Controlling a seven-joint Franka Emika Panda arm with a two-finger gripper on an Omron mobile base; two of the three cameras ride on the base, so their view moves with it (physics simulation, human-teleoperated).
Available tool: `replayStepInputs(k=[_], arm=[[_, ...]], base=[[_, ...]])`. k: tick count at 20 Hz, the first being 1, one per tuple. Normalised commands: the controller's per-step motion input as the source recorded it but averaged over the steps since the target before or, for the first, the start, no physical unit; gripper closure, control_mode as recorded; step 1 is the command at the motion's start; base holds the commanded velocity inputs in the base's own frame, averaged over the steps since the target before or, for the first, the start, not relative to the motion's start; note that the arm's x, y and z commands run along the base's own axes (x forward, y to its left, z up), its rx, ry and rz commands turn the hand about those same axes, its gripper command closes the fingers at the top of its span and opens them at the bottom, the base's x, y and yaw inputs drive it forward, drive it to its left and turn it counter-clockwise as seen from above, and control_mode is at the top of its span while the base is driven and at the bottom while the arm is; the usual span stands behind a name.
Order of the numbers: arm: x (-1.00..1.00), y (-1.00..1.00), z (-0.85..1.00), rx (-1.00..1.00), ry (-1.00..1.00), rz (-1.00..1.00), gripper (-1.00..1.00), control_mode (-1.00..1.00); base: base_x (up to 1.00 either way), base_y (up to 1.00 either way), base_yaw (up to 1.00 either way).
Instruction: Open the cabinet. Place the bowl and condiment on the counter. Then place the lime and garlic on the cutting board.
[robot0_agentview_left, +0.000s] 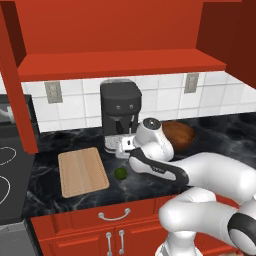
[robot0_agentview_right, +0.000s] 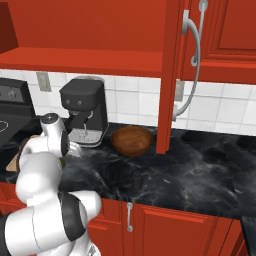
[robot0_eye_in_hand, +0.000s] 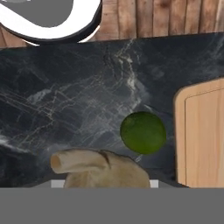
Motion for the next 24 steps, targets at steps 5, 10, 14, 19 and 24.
replayStepInputs(k=[5, 10, 14, 19, 24], arm=[[0.03, 0.38, 0.27, 0.00, 0.00, 0.05, 1.00, -1.00], [0.18, 0.31, 0.02, 0.00, 0.00, 0.04, 1.00, -1.00], [0.28, 0.35, 0.00, -0.02, 0.00, 0.04, 1.00, -1.00], [0.35, 0.36, 0.00, -0.02, 0.00, 0.04, 1.00, -1.00], [0.25, 0.34, 0.00, -0.02, 0.00, 0.03, 1.00, -1.00]], base=[[0.00, 0.00, 0.00], [0.00, 0.00, 0.00], [0.00, 0.00, 0.00], [0.00, 0.00, 0.00], [0.00, 0.00, 0.00]])
